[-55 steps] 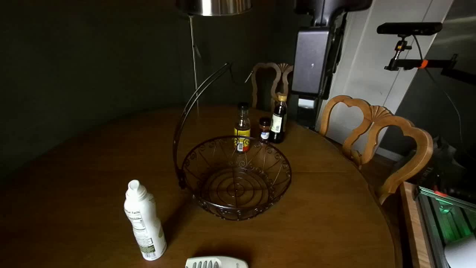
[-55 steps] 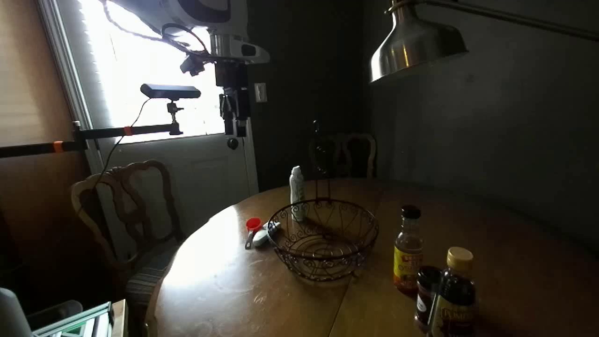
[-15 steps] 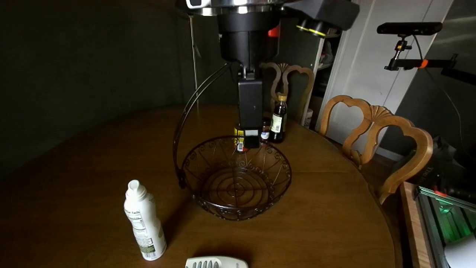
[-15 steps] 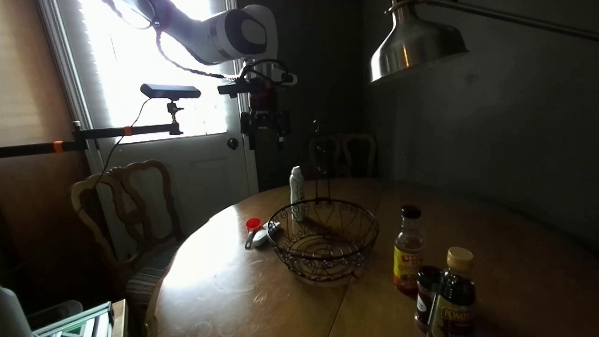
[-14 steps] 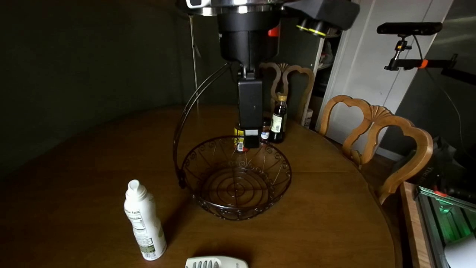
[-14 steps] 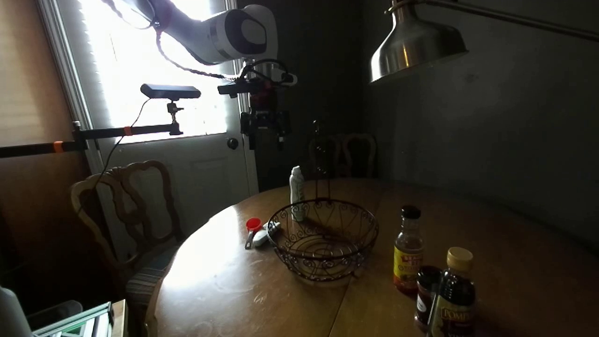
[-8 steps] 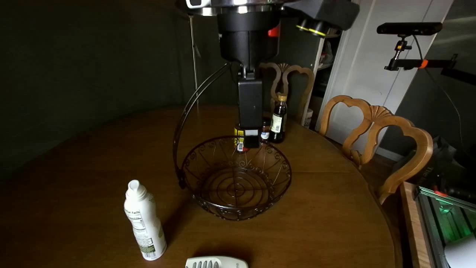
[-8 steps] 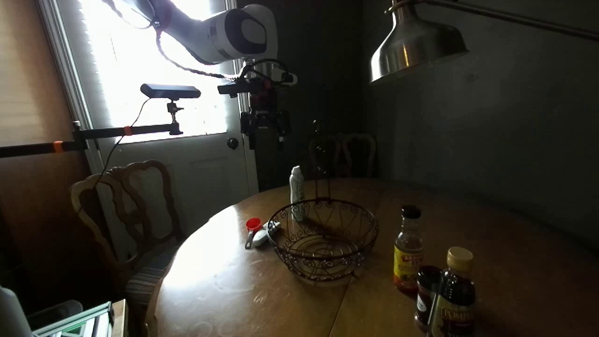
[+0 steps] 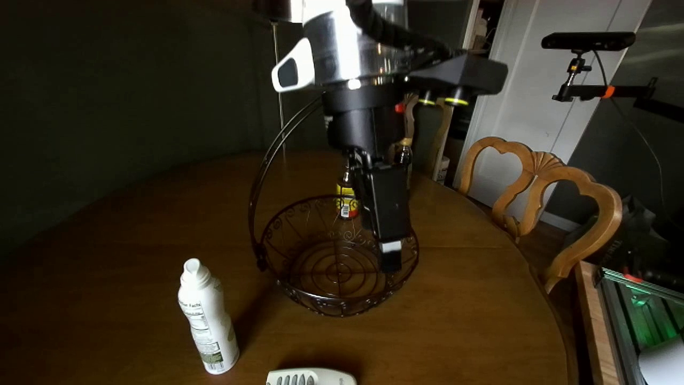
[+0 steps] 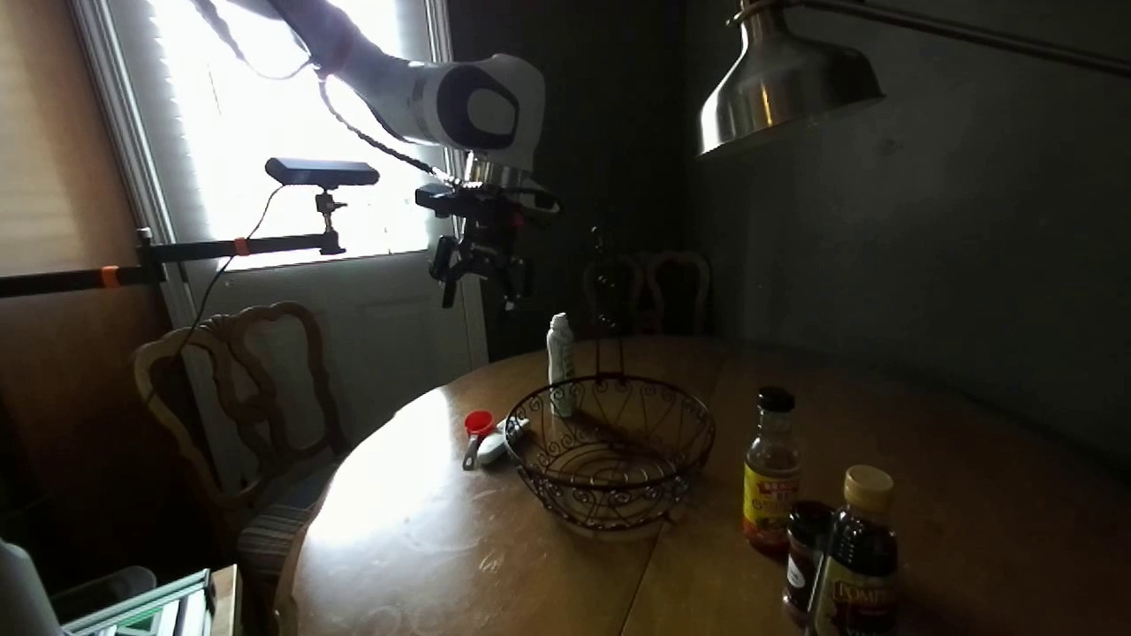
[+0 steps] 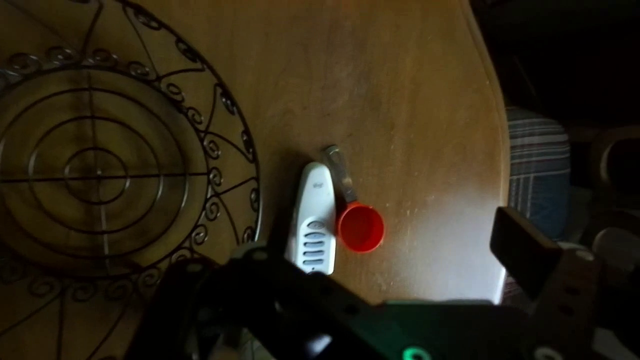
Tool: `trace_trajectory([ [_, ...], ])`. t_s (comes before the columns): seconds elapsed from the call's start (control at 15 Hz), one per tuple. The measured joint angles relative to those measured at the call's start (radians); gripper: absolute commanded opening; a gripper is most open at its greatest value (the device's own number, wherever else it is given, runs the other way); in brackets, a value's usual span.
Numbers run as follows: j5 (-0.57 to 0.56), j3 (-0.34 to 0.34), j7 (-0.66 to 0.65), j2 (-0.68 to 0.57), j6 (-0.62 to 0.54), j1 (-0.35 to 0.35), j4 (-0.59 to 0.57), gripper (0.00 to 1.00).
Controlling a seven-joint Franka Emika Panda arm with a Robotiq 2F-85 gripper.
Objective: Hang the orange measuring cup on the handle of the black basket.
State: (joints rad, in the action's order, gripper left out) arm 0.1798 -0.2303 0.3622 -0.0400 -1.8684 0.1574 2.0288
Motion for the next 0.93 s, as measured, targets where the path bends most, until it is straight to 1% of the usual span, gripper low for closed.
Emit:
trace_trajectory([
  [0.2,0.070,0.020,0.119,-0.050,0.042,-0.006,0.040,1.00],
  [0.4,0.109,0.023,0.197,-0.091,0.094,-0.009,0.093,1.00],
  [0.53,0.124,0.018,0.229,-0.109,0.105,-0.008,0.127,1.00],
  [0.8,0.129,0.005,0.245,-0.119,0.104,-0.002,0.162,1.00],
  [0.93,0.148,-0.003,0.253,-0.119,0.072,0.002,0.178,1.00],
])
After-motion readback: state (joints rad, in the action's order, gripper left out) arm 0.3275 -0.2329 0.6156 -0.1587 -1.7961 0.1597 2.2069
